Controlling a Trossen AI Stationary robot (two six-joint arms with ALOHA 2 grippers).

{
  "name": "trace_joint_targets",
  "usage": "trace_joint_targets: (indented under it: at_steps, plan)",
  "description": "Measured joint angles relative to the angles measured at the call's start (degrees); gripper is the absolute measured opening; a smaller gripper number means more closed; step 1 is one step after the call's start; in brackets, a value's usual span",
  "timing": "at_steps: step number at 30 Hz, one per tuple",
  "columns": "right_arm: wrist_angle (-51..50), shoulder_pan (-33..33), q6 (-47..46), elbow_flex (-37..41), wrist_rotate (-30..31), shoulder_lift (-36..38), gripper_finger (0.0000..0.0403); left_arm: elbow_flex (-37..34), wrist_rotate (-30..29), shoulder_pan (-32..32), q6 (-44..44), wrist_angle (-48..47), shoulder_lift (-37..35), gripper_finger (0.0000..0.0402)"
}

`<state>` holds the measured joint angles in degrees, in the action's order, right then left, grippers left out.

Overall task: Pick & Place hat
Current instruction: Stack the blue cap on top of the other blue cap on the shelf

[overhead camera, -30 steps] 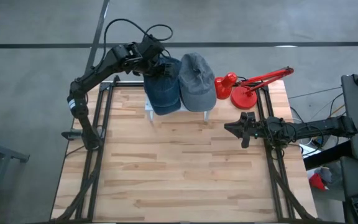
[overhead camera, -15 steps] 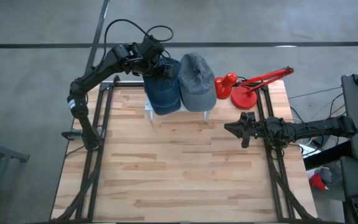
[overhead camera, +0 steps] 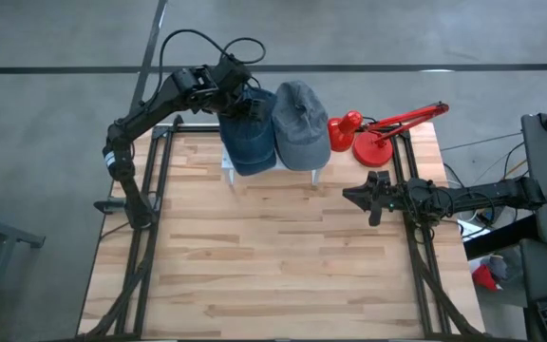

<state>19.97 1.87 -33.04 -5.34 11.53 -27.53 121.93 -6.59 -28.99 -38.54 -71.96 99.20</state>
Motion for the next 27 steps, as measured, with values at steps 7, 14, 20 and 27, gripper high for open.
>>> trace_joint_targets:
  at_steps: [7,14,20,27]
  plan:
    - [0.0,0.0,0.0,0.0,0.0,0.0,0.0068,0.0,0.0,0.0,1.0,0.0,0.0,0.0207]
    - [0.0,0.0,0.0,0.0,0.0,0.0,0.0068,0.0,-0.1,0.0,1.4,0.9,0.0,0.0207]
    - [0.0,0.0,0.0,0.0,0.0,0.0,0.0068,0.0,-1.3,0.0,-0.5,1.1,0.0,0.0207]
    - [0.0,0.0,0.0,0.0,0.0,0.0,0.0068,0.0,-3.0,0.0,0.7,1.7,0.0,0.0207]
